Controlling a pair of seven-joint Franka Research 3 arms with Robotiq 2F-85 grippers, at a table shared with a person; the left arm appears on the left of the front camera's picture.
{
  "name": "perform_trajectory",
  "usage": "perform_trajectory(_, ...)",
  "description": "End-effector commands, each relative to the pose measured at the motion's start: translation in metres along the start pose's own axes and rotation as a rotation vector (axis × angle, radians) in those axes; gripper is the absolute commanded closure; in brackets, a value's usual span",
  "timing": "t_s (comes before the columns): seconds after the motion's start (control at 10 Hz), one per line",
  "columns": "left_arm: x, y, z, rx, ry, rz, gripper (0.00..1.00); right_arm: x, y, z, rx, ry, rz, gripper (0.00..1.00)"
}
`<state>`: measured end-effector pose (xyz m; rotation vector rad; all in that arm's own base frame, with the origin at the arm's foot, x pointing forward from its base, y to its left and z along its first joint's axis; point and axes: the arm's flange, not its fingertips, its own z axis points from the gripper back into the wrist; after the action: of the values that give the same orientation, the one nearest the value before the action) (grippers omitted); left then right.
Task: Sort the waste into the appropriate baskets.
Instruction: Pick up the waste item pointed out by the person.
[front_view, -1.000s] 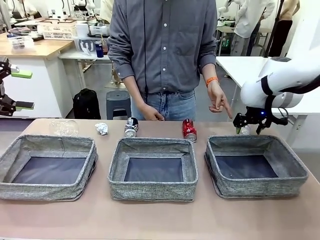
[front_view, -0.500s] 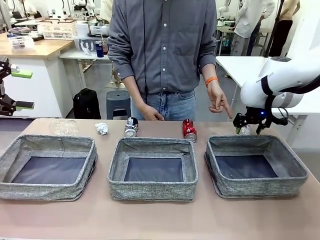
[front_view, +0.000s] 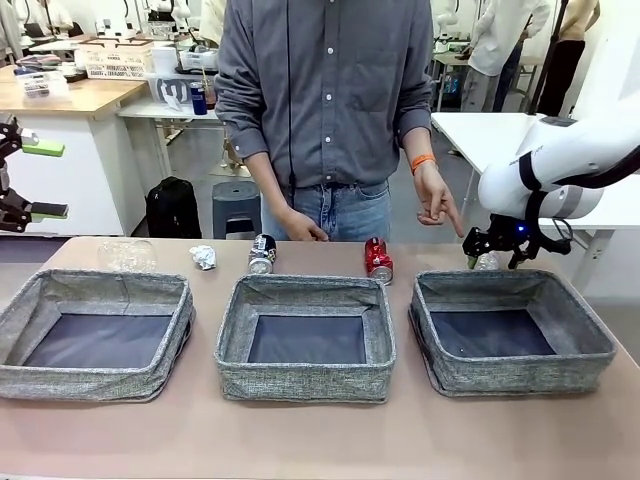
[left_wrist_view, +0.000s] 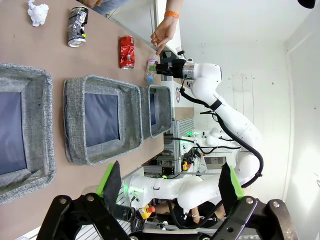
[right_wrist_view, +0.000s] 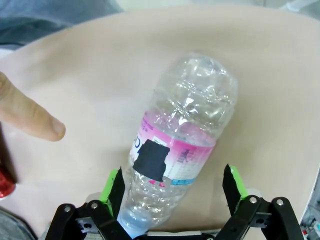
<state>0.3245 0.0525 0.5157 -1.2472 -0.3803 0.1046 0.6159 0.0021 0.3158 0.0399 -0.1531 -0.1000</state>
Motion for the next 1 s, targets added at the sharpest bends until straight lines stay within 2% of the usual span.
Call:
perform_trajectory(0.0,0.001,-0.002,-0.001,-0.024,-0.005,-0.02,0.0,0.005,0.002,-0.002,0.009,-0.012,-0.013,0.0)
perform_trajectory(0.6,0.001,-0.002,-0.001,-0.024,-0.005,-0.02,0.0,0.011,0.003,-0.015,0.073,-0.03,-0.069,0.0)
perform_trajectory(0.7,0.001,-0.002,-0.001,-0.024,-0.005,-0.02,0.0,0.01,0.002,-0.013,0.062,-0.052,-0.062,0.1)
perform_trajectory(0.8,0.001,-0.002,-0.001,-0.024,-0.005,-0.02,0.0,0.01,0.002,-0.012,0.063,-0.053,-0.057,0.57)
perform_trajectory(0.9,0.001,-0.002,-0.001,-0.024,-0.005,-0.02,0.0,0.01,0.002,-0.012,0.064,-0.054,-0.056,0.67)
